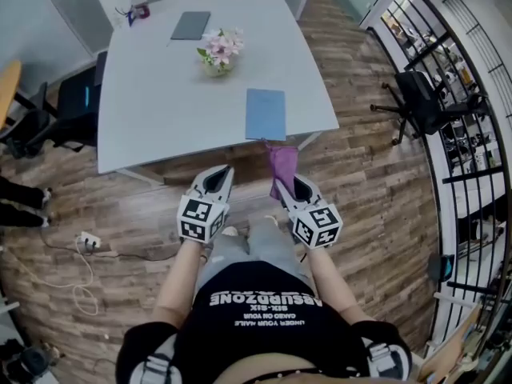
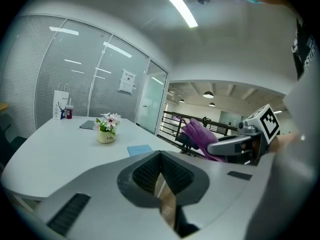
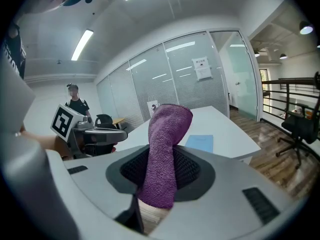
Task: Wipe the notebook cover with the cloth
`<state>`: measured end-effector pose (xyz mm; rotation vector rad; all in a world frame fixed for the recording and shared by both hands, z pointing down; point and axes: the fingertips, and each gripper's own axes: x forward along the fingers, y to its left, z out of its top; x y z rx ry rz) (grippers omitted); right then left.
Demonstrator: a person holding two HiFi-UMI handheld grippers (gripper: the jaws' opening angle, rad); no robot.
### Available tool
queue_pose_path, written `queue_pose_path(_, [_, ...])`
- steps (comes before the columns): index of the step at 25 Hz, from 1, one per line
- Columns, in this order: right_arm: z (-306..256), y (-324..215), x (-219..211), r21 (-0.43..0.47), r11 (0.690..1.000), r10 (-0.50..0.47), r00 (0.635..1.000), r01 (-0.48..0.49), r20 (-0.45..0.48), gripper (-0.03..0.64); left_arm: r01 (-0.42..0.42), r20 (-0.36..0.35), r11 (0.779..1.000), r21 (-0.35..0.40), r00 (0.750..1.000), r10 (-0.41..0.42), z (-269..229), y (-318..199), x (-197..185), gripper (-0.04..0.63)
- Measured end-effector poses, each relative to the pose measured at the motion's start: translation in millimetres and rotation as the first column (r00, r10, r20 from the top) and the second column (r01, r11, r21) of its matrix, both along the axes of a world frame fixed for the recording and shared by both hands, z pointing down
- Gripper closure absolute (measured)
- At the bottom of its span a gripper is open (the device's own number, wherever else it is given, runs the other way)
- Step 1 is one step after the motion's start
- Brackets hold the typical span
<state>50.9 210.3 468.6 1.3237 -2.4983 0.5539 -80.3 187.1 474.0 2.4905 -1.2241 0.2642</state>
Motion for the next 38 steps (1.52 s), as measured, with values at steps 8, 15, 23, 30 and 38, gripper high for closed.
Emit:
queue_pose_path(8, [0, -78, 12, 0.027, 1.0, -0.008, 0.997, 0.01, -0.072, 0.48, 0.024, 0.007, 0.999, -0.04, 1.0, -0.023, 17, -48, -9, 0.58])
queue_pose_path(15, [28, -185, 41, -0.028, 0.996, -0.089, 0.941, 0.085, -0.327, 0.479, 0.055, 0.034, 0.993, -0.106, 0.998, -0.052, 39, -109, 3, 0.58])
queue_pose_path(23, [74, -289, 48, -0.157, 0.973, -0.22, 0.871, 0.167, -0.439, 0.479, 0.069, 0.091, 0.978, -0.197, 0.995, -0.052, 81, -175, 29, 0.58])
queue_pose_path(30, [124, -335, 34, -0.26, 0.928, -0.366, 0.779, 0.266, -0.51, 0.479, 0.094, 0.122, 0.947, -0.307, 0.991, -0.059, 131, -195, 45, 0.58])
queue_pose_path(38, [169, -364, 6, -0.331, 0.874, -0.486, 0.634, 0.356, -0.602, 0.477, 0.09, 0.159, 0.907, -0.412, 0.987, -0.026, 183, -190, 61, 0.58])
